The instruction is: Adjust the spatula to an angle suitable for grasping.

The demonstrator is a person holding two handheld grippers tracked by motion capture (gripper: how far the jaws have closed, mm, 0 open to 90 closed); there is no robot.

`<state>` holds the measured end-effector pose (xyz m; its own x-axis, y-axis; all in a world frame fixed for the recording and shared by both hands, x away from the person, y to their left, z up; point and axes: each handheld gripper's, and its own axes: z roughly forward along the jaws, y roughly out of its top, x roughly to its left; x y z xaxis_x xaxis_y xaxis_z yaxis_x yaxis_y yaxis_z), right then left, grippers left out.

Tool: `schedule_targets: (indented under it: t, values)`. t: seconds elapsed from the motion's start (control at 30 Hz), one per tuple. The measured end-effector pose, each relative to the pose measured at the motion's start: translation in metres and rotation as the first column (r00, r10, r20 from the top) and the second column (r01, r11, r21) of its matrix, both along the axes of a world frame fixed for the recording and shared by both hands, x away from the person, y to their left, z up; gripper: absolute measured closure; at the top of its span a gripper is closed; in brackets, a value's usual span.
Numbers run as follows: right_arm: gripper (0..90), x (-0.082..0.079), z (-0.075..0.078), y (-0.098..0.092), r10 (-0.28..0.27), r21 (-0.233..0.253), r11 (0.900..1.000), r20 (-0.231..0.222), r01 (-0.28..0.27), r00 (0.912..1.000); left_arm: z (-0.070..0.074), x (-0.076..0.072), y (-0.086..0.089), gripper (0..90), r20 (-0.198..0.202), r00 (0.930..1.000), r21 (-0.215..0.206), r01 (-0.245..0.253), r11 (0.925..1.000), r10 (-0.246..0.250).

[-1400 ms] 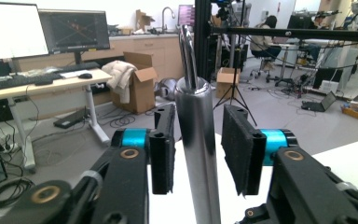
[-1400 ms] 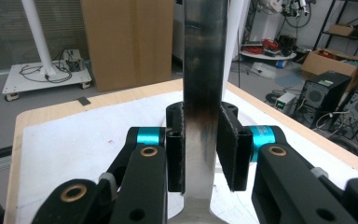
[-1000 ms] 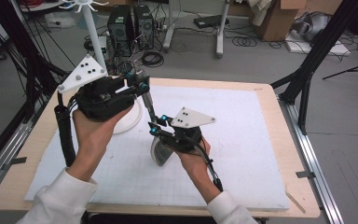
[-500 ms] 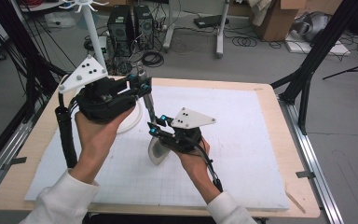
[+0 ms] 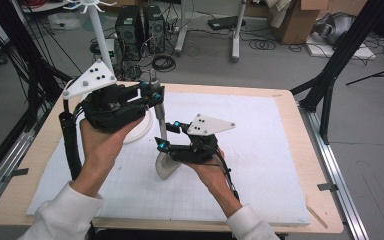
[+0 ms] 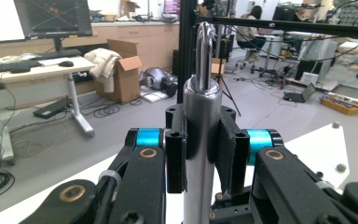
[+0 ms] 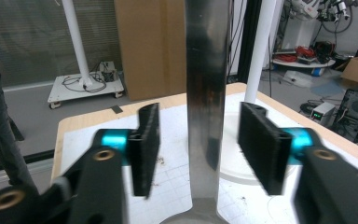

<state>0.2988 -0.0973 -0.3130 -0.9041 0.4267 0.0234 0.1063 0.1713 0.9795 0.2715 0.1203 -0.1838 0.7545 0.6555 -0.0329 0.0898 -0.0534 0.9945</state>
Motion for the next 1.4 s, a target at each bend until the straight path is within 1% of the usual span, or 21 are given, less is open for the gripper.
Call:
schedule_targets:
  t: [0.1, 0.13, 0.17, 0.23, 0.3, 0.33, 0.4, 0.47, 0.53, 0.63, 0.77, 0.8, 0.83, 0.9, 0.93, 1.0, 1.07, 1.13, 1.23, 1.3, 1.4]
  values:
    - [32.8, 0.001, 0.001, -0.002, 0.017, 0.006, 1.0, -0.009, -0.017, 0.9998, 0.0, 0.001, 0.003, 75.3, 0.0, 0.9995, 0.01, 0.031, 0.9995, -0.031]
    - [26.5, 0.002, 0.002, -0.003, 0.035, 0.012, 0.999, -0.027, -0.035, 0.999, 0.0, 0.002, 0.004, 75.3, 0.0, 0.999, 0.014, 0.045, 0.9989, -0.045]
    - [26.5, 0.002, 0.002, -0.003, 0.035, 0.012, 0.999, -0.027, -0.035, 0.999, 0.0, 0.002, 0.004, 75.3, 0.002, 0.9981, 0.018, 0.062, 0.9979, -0.062]
    - [19.8, 0.002, 0.004, -0.004, 0.069, 0.013, 0.998, -0.031, -0.068, 0.9972, -0.001, 0.003, 0.005, 75.3, 0.002, 0.9955, 0.031, 0.095, 0.995, -0.095]
    - [18.4, 0.001, 0.004, -0.004, 0.074, 0.015, 0.997, -0.032, -0.074, 0.9967, -0.001, 0.004, 0.007, 75.3, 0.004, 0.992, 0.04, 0.126, 0.9912, -0.126]
    - [15.0, 0.001, 0.006, -0.005, 0.092, 0.017, 0.996, -0.032, -0.091, 0.9952, -0.001, 0.004, 0.007, 75.3, 0.005, 0.9902, 0.047, 0.139, 0.9892, -0.139]
    - [14.5, 0.001, 0.007, -0.005, 0.099, 0.02, 0.995, -0.041, -0.099, 0.9942, -0.002, 0.005, 0.009, 75.3, 0.009, 0.9855, 0.052, 0.169, 0.9843, -0.17]
    - [14.5, 0.001, 0.008, -0.006, 0.134, 0.028, 0.991, -0.025, -0.133, 0.9907, -0.002, 0.005, 0.01, 75.3, 0.015, 0.9788, 0.062, 0.203, 0.9772, -0.205]
    - [14.5, 0.001, 0.009, -0.006, 0.144, 0.026, 0.989, -0.021, -0.143, 0.9894, -0.002, 0.006, 0.012, 75.3, 0.02, 0.972, 0.066, 0.233, 0.9703, -0.234]
    - [14.5, 0.0, 0.012, -0.007, 0.179, 0.031, 0.983, -0.007, -0.178, 0.9839, -0.003, 0.007, 0.013, 75.3, 0.024, 0.9656, 0.077, 0.257, 0.9635, -0.259]
    - [14.5, 0.001, 0.015, -0.008, 0.2, 0.032, 0.979, 0.007, -0.2, 0.9798, -0.003, 0.007, 0.015, 75.3, 0.038, 0.9528, 0.099, 0.296, 0.9499, -0.301]
    - [14.4, 0.0, 0.016, -0.008, 0.212, 0.033, 0.977, -0.001, -0.212, 0.9773, -0.003, 0.008, 0.016, 75.3, 0.041, 0.9477, 0.104, 0.311, 0.9447, -0.317]
    - [14.4, 0.001, 0.018, -0.008, 0.227, 0.027, 0.974, 0.011, -0.227, 0.9739, -0.003, 0.008, 0.016, 75.3, 0.047, 0.9419, 0.108, 0.326, 0.9391, -0.333]
    - [14.4, 0.001, 0.019, -0.009, 0.235, 0.024, 0.972, 0.012, -0.235, 0.9719, -0.003, 0.009, 0.018, 75.3, 0.051, 0.9322, 0.111, 0.351, 0.9296, -0.358]
    - [14.4, 0.001, 0.02, -0.009, 0.244, 0.024, 0.969, 0.012, -0.244, 0.9697, -0.003, 0.009, 0.018, 75.3, 0.051, 0.9269, 0.102, 0.366, 0.9252, -0.372]
    - [14.4, 0.002, 0.021, -0.009, 0.265, 0.026, 0.964, 0.018, -0.265, 0.9642, -0.003, 0.01, 0.02, 75.3, 0.045, 0.9224, 0.1, 0.378, 0.9204, -0.384]
    - [14.4, 0.002, 0.024, -0.009, 0.288, 0.032, 0.957, 0.017, -0.289, 0.9573, -0.003, 0.011, 0.02, 75.3, 0.042, 0.9128, 0.094, 0.401, 0.9112, -0.406]
    - [14.4, 0.002, 0.025, -0.009, 0.291, 0.027, 0.956, 0.024, -0.292, 0.9564, -0.002, 0.012, 0.021, 75.3, 0.039, 0.9093, 0.097, 0.409, 0.9072, -0.414]
    - [14.5, 0.002, 0.027, -0.009, 0.318, 0.024, 0.948, 0.02, -0.319, 0.9478, -0.003, 0.012, 0.022, 75.4, 0.039, 0.8976, 0.106, 0.433, 0.895, -0.439]
    - [14.5, 0.003, 0.027, -0.009, 0.323, 0.026, 0.946, 0.025, -0.323, 0.9461, -0.003, 0.013, 0.022, 75.3, 0.04, 0.8854, 0.109, 0.457, 0.8828, -0.463]
    - [14.4, 0.004, 0.031, -0.009, 0.344, 0.04, 0.938, 0.029, -0.345, 0.9386, -0.003, 0.013, 0.021, 75.3, 0.027, 0.8781, 0.103, 0.473, 0.8751, -0.478]
